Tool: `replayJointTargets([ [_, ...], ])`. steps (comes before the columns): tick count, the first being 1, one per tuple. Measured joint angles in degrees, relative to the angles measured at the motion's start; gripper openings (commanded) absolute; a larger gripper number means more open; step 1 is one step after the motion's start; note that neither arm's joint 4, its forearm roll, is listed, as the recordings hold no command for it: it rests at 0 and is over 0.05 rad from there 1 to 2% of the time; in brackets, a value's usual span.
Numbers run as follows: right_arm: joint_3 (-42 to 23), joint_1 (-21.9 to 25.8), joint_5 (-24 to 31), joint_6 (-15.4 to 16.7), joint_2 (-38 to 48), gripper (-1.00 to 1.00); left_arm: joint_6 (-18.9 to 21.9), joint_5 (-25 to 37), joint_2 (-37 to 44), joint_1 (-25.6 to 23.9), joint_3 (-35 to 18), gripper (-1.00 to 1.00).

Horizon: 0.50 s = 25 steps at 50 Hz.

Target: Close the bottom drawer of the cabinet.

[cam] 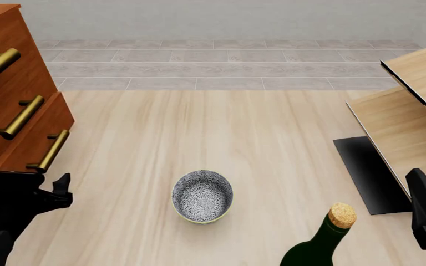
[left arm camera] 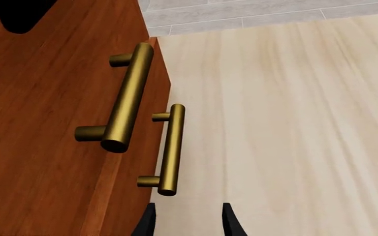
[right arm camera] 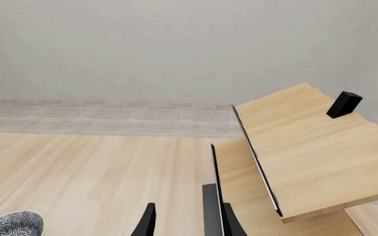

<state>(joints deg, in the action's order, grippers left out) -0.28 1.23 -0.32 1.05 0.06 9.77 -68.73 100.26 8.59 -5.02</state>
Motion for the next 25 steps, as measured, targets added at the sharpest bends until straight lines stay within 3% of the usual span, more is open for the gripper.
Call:
replayJointTargets([
  [25,0.0,0.1,0.0,-0.1,0.0,1.0,2.8,-0.6,-0.4,2.6,0.1,1.0],
])
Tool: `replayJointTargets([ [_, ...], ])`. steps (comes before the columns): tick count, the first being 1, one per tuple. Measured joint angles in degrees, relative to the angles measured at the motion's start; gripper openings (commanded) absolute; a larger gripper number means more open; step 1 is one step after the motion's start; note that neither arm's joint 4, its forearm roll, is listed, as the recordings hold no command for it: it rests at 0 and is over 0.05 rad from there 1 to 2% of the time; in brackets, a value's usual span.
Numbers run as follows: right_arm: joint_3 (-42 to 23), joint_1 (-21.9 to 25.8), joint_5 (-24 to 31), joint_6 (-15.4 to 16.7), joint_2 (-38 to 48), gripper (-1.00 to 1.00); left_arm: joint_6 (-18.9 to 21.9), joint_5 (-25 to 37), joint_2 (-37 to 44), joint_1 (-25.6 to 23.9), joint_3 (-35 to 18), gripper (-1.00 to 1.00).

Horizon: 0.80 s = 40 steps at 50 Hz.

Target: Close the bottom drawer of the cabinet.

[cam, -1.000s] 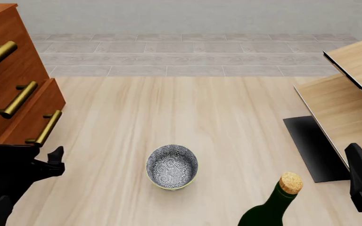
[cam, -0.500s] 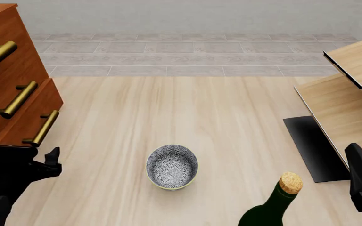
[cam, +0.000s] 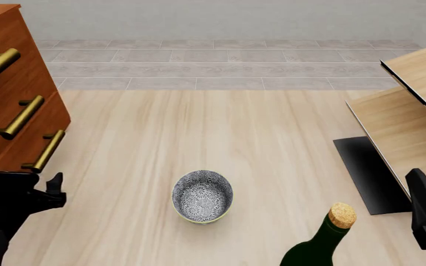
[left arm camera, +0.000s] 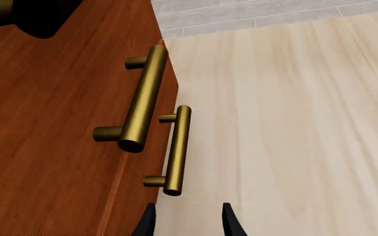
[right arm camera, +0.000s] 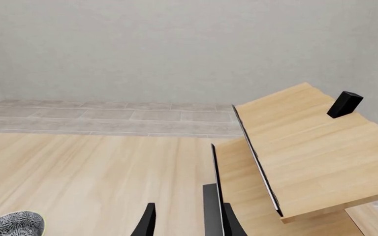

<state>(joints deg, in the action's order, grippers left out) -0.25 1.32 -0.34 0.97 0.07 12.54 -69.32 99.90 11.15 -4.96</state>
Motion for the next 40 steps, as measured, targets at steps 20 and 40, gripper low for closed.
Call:
replayJointTargets([
  [20,0.1,0.1,0.0,-0.2,0.0,1.0,2.3,0.0,0.0,1.6,-0.2,1.0],
  [40,0.0,0.1,0.1,-0.3,0.0,1.0,4.1,-0.4,0.6,2.0,0.0,1.0],
])
